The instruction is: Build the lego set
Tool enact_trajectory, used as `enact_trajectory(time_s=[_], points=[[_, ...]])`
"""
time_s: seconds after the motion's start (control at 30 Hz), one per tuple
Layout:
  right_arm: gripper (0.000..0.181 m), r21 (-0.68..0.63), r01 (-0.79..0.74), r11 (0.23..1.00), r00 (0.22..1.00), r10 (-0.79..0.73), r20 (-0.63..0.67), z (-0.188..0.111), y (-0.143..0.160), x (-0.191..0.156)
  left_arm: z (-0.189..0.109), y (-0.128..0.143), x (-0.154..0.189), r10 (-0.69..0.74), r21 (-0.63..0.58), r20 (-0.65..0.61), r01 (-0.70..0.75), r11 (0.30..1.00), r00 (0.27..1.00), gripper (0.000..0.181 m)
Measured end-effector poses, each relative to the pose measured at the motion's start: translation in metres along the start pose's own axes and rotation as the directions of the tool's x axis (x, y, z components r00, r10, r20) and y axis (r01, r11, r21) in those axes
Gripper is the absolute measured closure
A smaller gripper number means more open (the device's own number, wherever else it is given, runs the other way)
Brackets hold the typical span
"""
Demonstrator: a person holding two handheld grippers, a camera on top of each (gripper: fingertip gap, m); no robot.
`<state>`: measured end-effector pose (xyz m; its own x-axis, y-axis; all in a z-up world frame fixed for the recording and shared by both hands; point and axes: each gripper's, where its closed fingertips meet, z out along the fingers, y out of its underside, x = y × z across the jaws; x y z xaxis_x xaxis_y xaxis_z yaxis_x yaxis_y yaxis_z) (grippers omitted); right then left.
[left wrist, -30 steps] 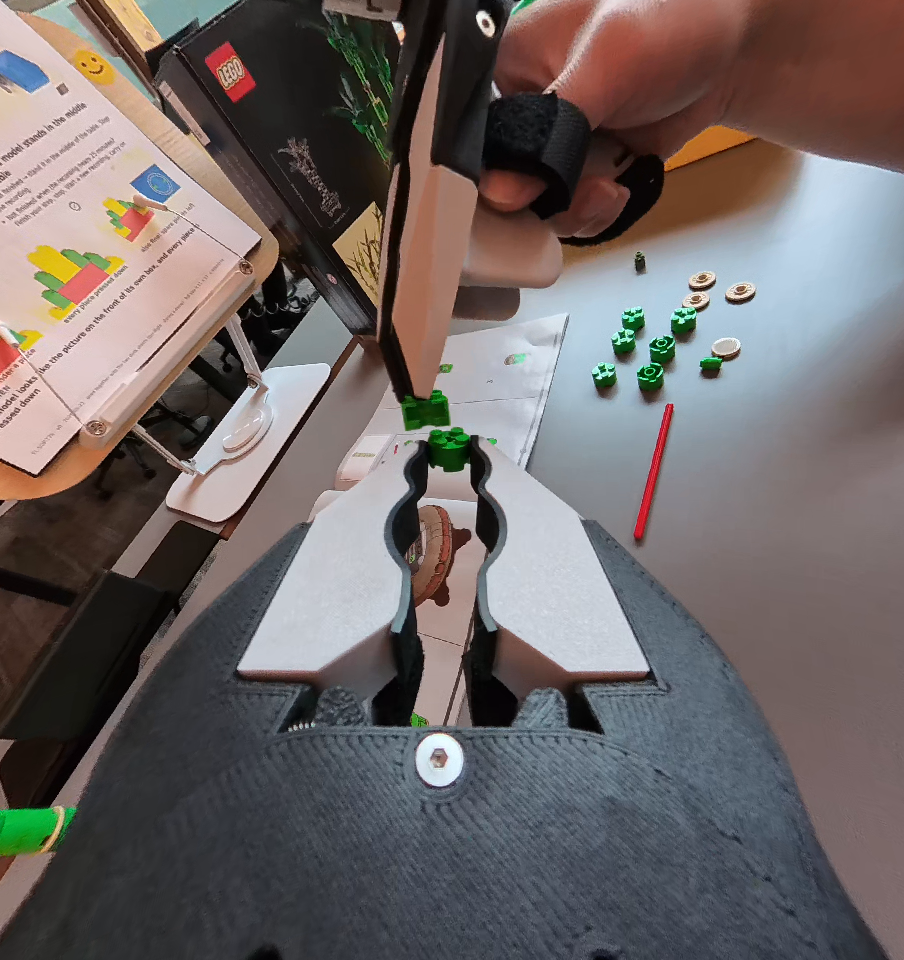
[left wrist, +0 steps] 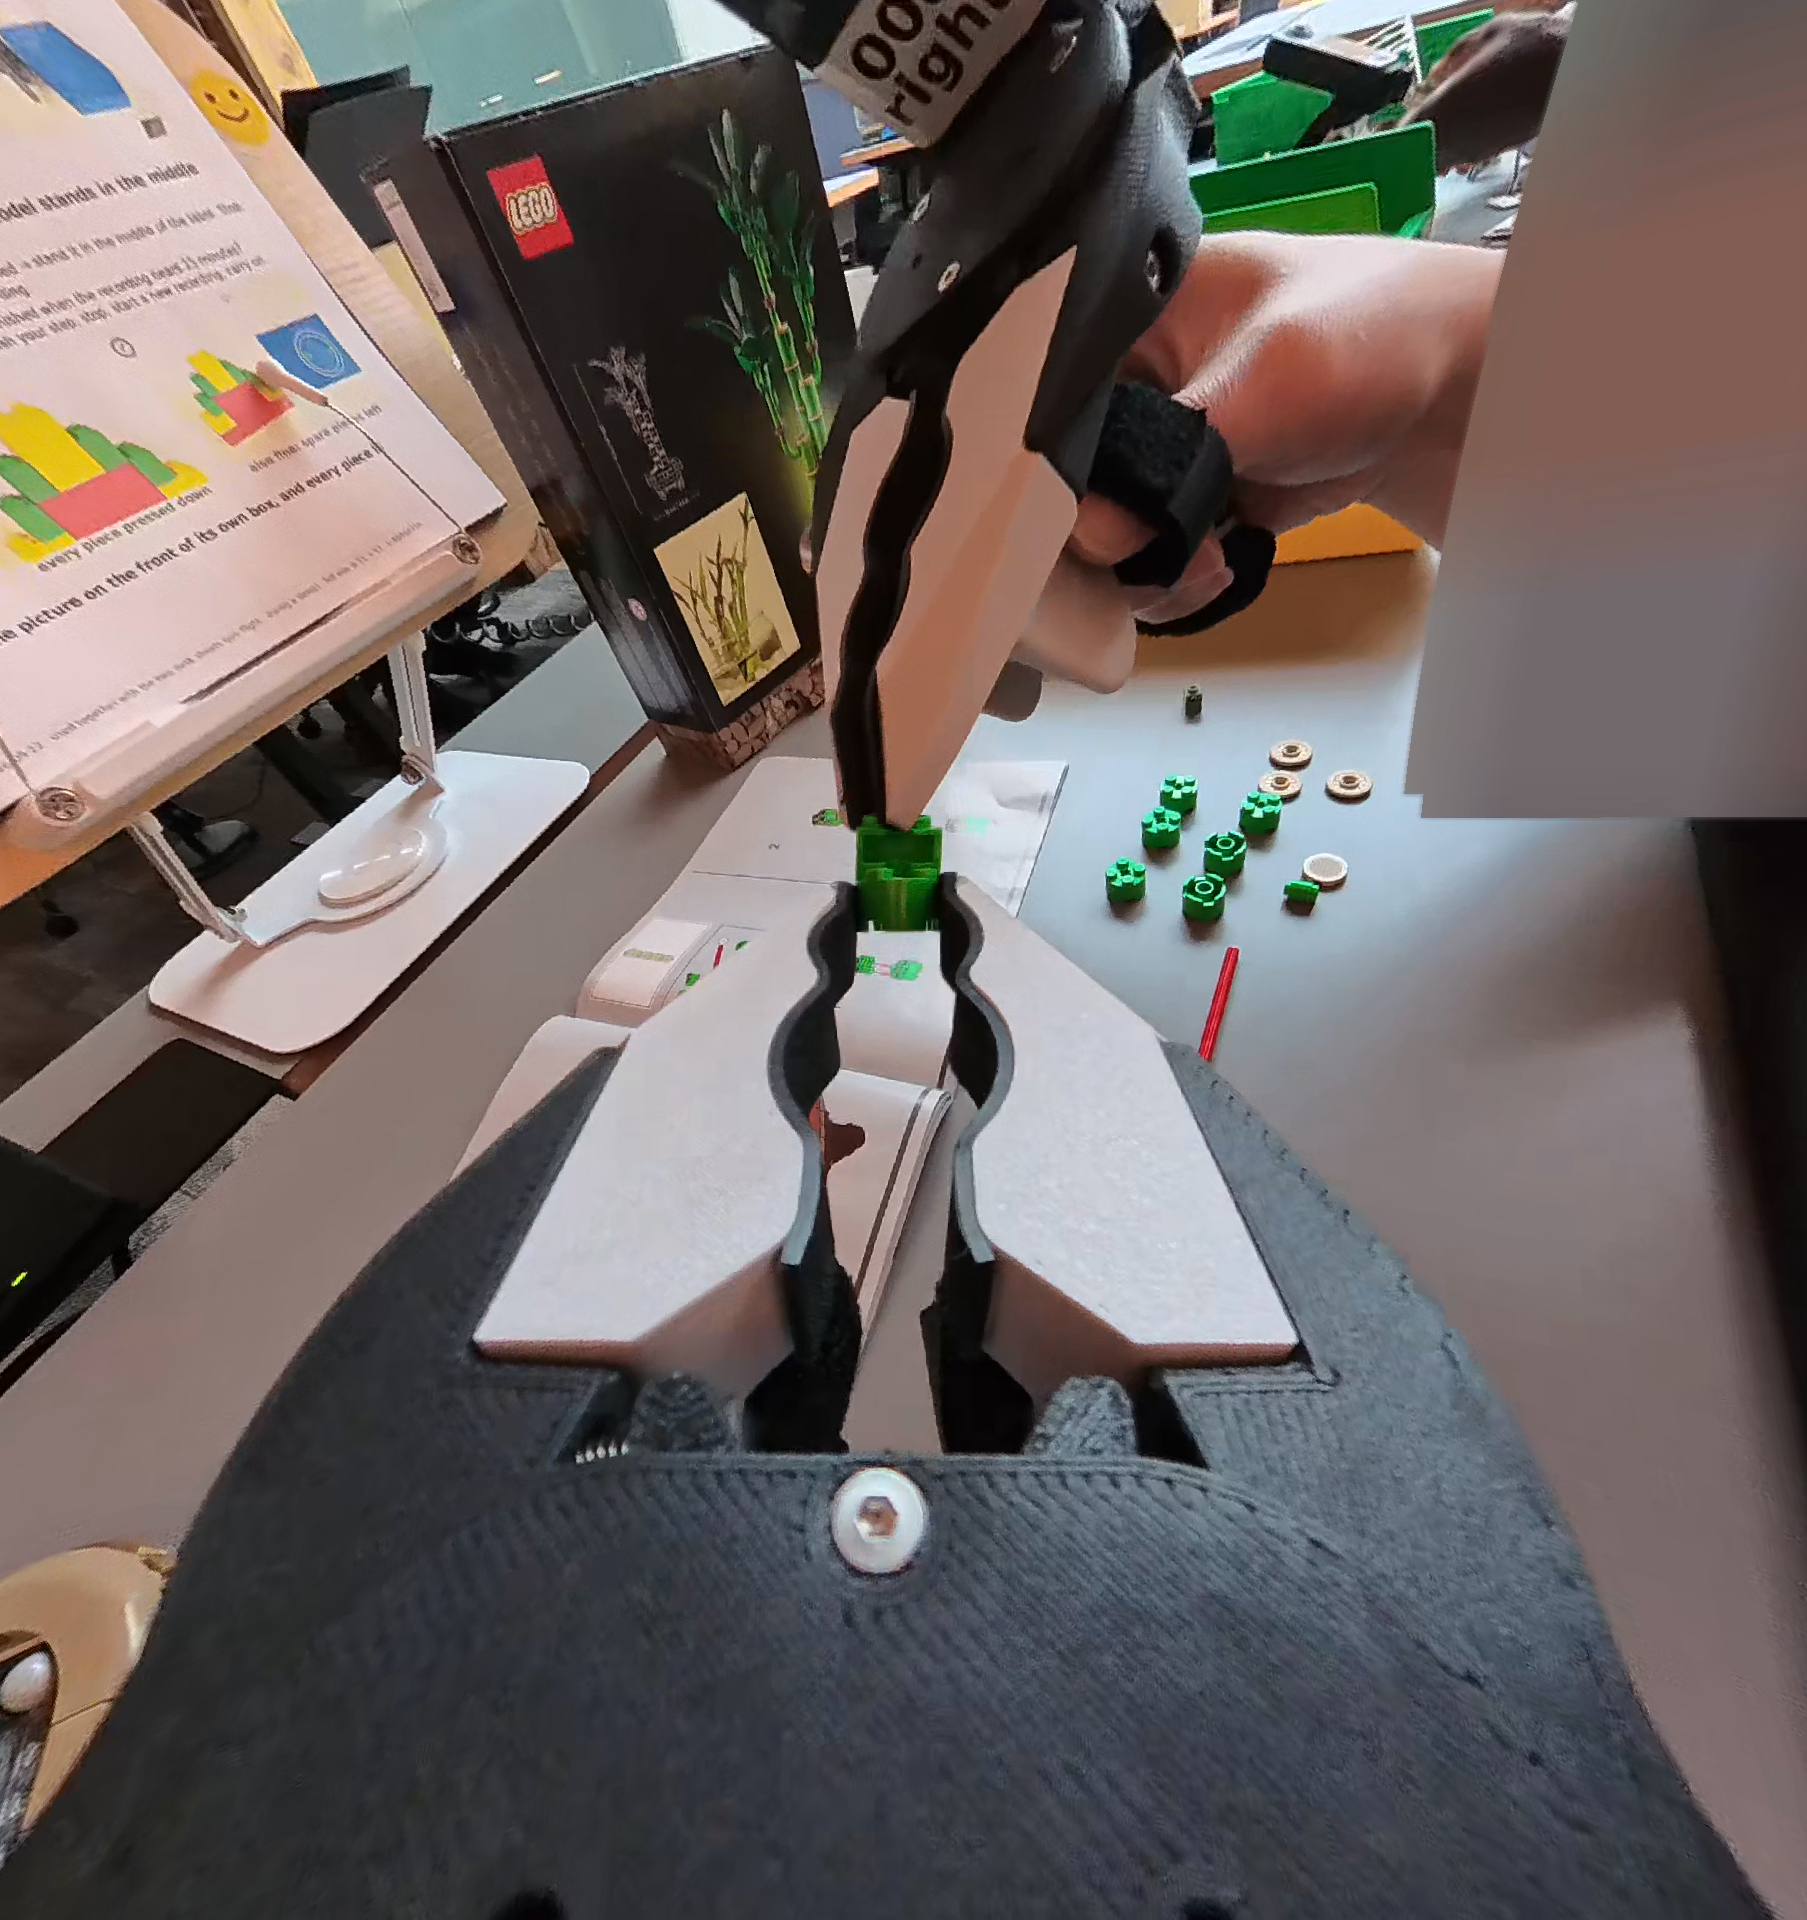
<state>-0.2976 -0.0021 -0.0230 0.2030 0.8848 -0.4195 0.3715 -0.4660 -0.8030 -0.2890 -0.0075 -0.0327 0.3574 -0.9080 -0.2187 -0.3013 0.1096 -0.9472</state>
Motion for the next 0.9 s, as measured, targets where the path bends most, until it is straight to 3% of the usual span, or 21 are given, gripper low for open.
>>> enact_trajectory(time_s=[0.23,0.53,0.73,0.9], points=[[0.177,0.081,-0.084,0.993,0.989,0.073,0.13,-0.007,-0.013,-0.014,-0.008,-0.018,0.002,-0.082,0.109,-0.057,0.088,0.99,0.995,0.167],[0.176,0.118,-0.214,0.97,0.968,0.193,0.163,-0.014,-0.027,-0.03,-0.017,-0.039,0.007,-0.275,0.241,-0.238,0.331,0.912,0.931,0.168],[0.176,0.117,-0.214,0.97,0.969,0.196,0.148,-0.018,-0.031,-0.039,-0.022,-0.05,0.011,-0.31,0.289,-0.319,0.404,0.868,0.895,0.168],[0.176,0.125,-0.214,0.969,0.973,0.201,0.113,-0.02,-0.032,-0.036,-0.019,-0.05,0.01,-0.308,0.308,-0.299,0.397,0.864,0.903,0.168]])
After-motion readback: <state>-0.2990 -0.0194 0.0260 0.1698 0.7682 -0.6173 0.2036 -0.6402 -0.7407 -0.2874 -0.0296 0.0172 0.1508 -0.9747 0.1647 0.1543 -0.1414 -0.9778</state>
